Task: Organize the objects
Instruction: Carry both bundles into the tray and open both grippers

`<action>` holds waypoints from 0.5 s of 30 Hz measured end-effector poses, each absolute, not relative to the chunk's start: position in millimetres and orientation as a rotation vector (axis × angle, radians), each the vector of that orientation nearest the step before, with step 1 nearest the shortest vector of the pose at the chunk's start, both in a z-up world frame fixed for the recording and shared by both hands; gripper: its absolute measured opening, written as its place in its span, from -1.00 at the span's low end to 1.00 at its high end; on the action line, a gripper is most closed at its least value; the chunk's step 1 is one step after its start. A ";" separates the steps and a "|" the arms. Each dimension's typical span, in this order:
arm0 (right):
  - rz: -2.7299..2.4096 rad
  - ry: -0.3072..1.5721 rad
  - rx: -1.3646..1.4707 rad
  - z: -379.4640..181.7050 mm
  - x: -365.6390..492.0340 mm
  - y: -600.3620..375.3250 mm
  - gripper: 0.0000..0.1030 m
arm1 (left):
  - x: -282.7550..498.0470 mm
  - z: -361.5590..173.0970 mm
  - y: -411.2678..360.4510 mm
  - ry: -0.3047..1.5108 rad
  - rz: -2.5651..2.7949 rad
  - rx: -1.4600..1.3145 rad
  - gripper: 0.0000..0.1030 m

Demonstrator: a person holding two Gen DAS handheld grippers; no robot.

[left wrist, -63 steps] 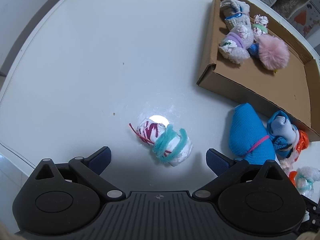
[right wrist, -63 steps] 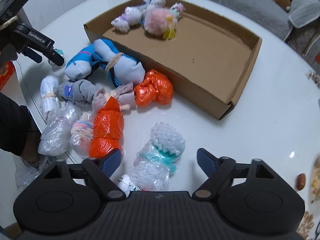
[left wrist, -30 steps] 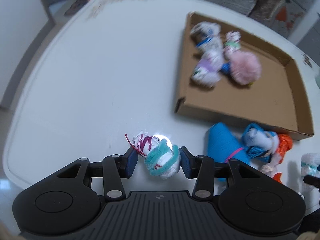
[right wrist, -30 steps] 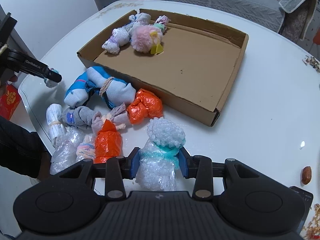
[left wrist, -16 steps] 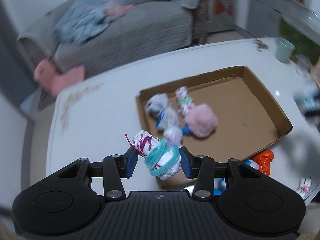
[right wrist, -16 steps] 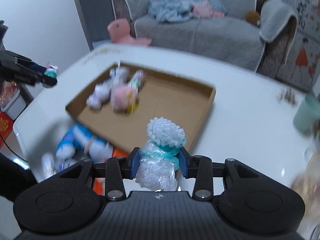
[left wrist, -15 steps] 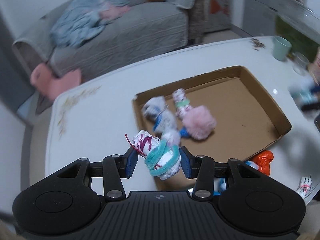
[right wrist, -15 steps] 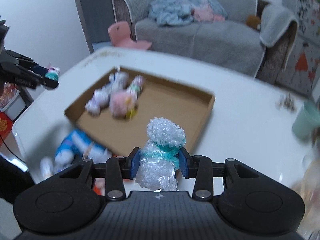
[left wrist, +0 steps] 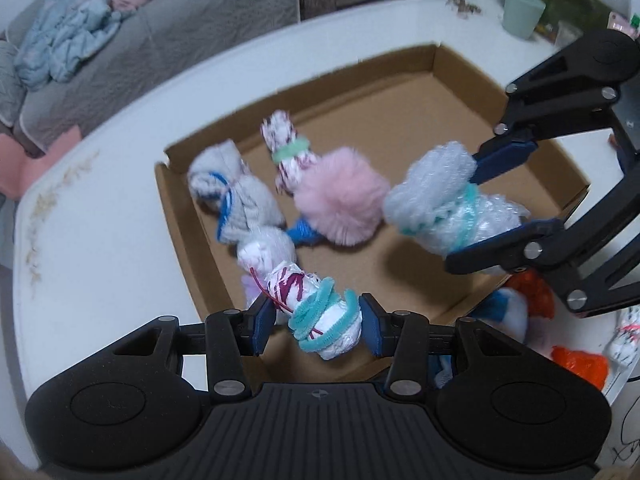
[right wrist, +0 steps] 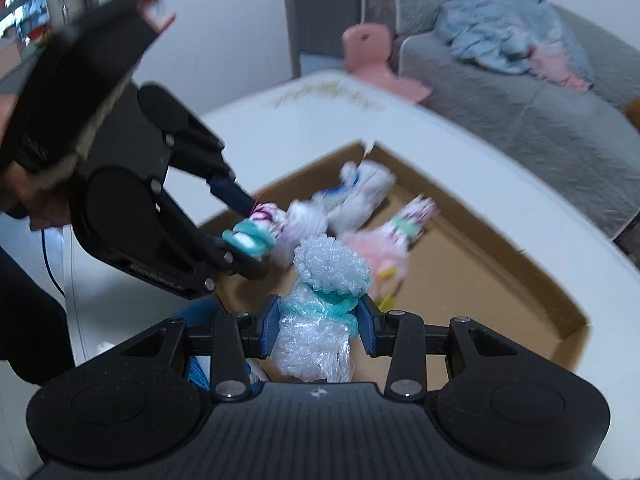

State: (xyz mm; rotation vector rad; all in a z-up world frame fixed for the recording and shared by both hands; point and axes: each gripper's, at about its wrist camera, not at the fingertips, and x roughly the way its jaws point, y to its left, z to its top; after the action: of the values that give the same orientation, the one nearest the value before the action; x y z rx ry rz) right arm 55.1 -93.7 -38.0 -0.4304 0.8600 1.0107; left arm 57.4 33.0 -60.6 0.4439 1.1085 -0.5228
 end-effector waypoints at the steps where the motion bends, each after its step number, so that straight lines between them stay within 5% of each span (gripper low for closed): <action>1: 1.017 0.869 -0.429 -41.8 57.6 -91.3 -0.29 | 58.3 -64.1 33.0 1.119 -0.519 0.449 0.01; 15: 1.075 0.911 -0.479 -63.3 60.4 -68.9 -0.29 | 65.5 -79.1 45.2 1.203 -0.457 0.435 0.00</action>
State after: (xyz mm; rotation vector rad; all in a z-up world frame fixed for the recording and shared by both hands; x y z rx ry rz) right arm 60.4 -68.9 -63.3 -0.4789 0.9112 1.0753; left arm 65.5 45.2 -79.0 0.4346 1.2032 -0.4574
